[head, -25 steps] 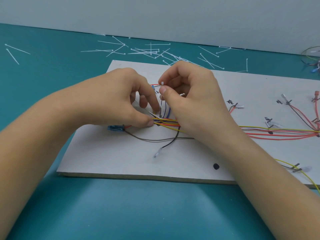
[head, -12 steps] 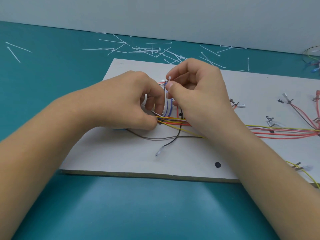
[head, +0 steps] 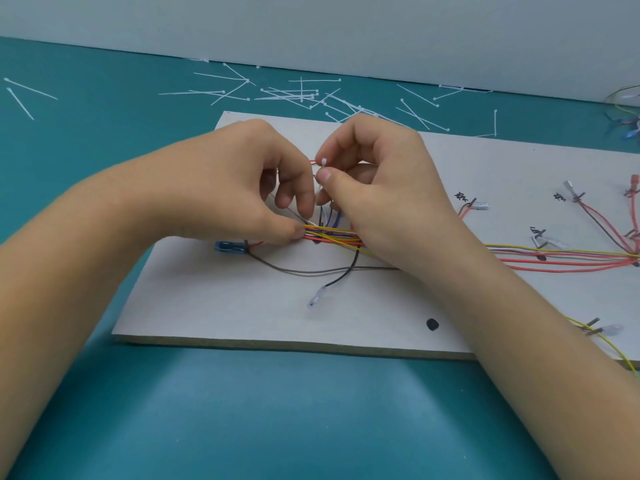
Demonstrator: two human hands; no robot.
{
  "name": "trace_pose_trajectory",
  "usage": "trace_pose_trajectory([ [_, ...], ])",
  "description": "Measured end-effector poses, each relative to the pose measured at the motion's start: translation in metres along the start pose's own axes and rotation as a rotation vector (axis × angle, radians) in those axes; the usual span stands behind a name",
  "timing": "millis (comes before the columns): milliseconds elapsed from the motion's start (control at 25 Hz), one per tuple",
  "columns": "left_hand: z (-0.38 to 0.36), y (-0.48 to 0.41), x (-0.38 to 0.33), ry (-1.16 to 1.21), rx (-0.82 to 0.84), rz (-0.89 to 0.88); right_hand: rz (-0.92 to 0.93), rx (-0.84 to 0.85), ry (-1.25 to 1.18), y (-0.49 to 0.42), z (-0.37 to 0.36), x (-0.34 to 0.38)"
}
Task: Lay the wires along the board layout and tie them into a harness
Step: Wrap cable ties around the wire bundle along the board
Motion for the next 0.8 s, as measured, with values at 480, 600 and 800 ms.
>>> trace_pose_trajectory([
  [480, 0.003, 0.010, -0.013, -0.127, -0.032, 0.122, 0.082, 0.120, 0.081, 0.003, -0.005, 0.004],
  [600, -0.001, 0.013, -0.020, -0.203, -0.121, 0.175, 0.092, 0.113, 0.085, 0.003, -0.005, 0.004],
  [800, -0.001, 0.015, -0.022, -0.226, -0.151, 0.221, 0.124, 0.124, 0.094, 0.004, -0.004, 0.006],
])
Point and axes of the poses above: each hand's wrist, its own y-axis away from the middle knuckle, its own z-axis out of the back of the hand, x = y × z, the point moved 5 cm from there along -y, towards the middle knuckle, and after that the axes turned 1 degree about y, right-handed, at the moved point
